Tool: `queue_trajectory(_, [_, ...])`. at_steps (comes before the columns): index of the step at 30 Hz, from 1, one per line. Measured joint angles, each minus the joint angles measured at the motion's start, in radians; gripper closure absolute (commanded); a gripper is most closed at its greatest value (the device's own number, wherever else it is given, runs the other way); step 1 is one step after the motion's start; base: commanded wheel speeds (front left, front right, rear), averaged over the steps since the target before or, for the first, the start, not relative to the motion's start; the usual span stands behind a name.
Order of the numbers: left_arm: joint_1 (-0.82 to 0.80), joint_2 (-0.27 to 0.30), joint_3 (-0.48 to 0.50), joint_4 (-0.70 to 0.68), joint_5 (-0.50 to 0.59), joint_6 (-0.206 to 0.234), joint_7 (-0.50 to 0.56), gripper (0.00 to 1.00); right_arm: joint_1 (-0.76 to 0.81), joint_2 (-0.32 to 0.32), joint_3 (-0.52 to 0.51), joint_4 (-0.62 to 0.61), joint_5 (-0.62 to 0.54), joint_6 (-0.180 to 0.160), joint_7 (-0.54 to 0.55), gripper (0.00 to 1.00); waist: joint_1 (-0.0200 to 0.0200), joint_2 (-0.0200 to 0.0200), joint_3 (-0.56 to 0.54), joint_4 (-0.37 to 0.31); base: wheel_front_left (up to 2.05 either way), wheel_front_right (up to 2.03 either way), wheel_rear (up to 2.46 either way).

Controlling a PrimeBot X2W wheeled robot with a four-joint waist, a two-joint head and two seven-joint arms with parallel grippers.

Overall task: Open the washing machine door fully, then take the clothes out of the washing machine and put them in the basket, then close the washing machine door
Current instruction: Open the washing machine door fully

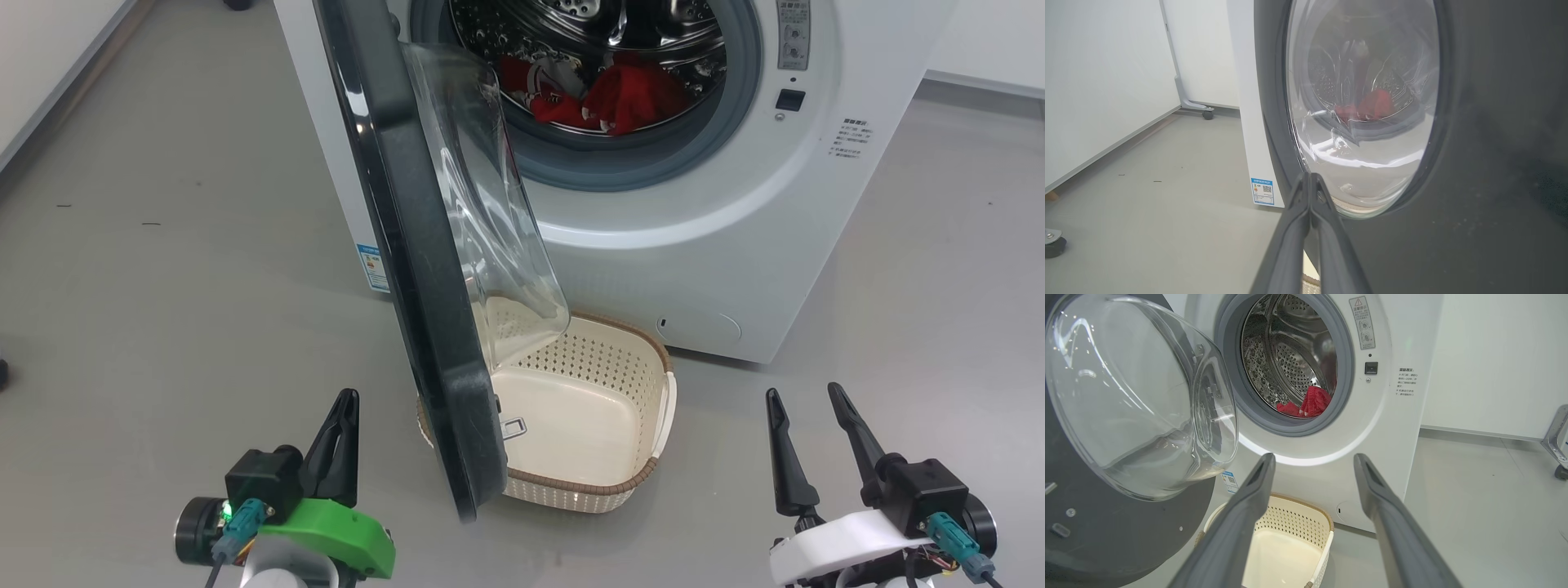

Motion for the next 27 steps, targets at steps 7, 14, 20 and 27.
queue_trajectory(7, [0.0, 0.0, 0.001, -0.001, 0.0, 0.0, 0.0, 1.0, 0.0, 0.005, -0.014, 0.01, -0.007, 0.008, 0.0, 0.0, 0.0, 0.0, 0.001, 0.003, 0.0, 0.0, 0.0])
queue_trajectory(14, [-0.002, 0.0, 0.026, -0.091, 0.014, 0.004, 0.0, 1.0, 0.0, 0.012, -0.035, 0.025, -0.007, 0.017, 0.0, 0.0, 0.0, 0.0, -0.001, 0.014, 0.0, 0.0, 0.0])
queue_trajectory(20, [-0.011, 0.001, 0.058, -0.229, 0.058, 0.015, 0.0, 1.0, 0.0, 0.016, -0.051, 0.046, -0.007, 0.026, 0.0, 0.0, 0.0, 0.0, -0.008, 0.03, 0.0, 0.0, 0.0])
queue_trajectory(27, [-0.063, 0.001, 0.068, -0.435, 0.111, 0.018, -0.005, 1.0, 0.0, 0.018, -0.063, 0.066, -0.007, 0.035, 0.0, 0.0, 0.0, 0.0, -0.02, 0.045, 0.0, 0.0, 0.0])
